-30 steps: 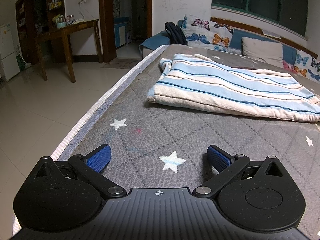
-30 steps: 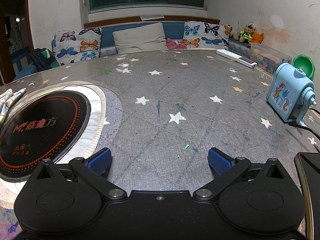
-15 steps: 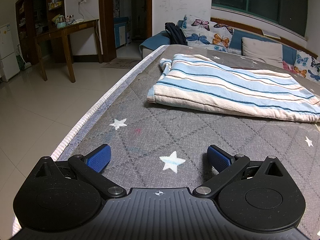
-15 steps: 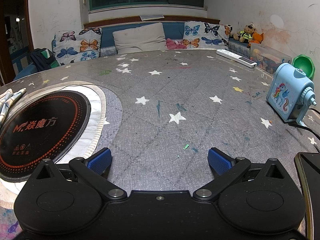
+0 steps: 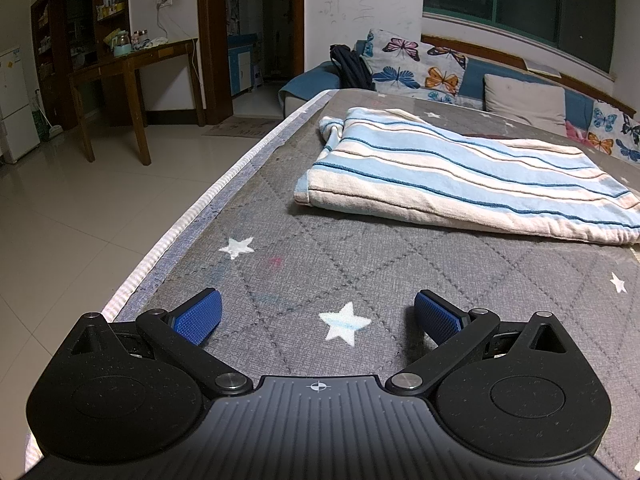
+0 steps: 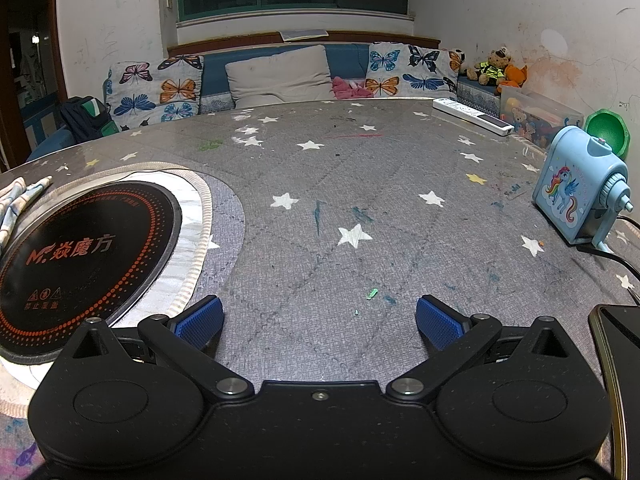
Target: Fold clothes
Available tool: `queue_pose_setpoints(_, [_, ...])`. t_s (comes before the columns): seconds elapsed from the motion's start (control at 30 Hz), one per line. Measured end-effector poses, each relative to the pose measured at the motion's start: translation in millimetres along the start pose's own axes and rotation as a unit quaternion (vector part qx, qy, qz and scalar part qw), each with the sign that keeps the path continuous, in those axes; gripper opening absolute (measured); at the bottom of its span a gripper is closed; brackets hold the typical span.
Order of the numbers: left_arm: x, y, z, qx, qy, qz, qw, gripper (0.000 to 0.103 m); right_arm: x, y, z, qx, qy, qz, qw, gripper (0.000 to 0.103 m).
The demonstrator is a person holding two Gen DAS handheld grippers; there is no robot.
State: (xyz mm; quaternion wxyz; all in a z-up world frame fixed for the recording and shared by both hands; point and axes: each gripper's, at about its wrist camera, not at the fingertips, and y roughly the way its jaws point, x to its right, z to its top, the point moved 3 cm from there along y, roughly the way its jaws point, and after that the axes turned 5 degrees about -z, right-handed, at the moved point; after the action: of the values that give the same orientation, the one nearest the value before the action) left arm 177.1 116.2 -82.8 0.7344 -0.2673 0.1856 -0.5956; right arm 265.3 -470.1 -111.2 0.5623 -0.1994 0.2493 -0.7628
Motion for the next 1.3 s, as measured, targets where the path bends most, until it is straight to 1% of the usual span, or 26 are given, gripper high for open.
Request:
queue_pose_setpoints(0.97, [0.0, 0.2, 0.0, -0.001, 0.003, 0.002, 1.0000, 0.103, 0.7, -0.1, -0.2, 0.000, 0.000, 0.000, 1.000, 0.103])
queue_pose_setpoints(1.1, [1.8, 7.0, 7.0, -0.009, 0.014, -0.007, 0.9998, 0.103, 0.6, 0.0, -0.2, 0.000, 0.000, 0.000, 1.000, 0.103])
queue_pose_setpoints(1.3, [13.7, 29.3, 24.9, -0.015, 0.027, -0.020, 0.9993, 0.103, 0.3, 0.1, -0.1, 0.000, 0.000, 0.000, 1.000, 0.103])
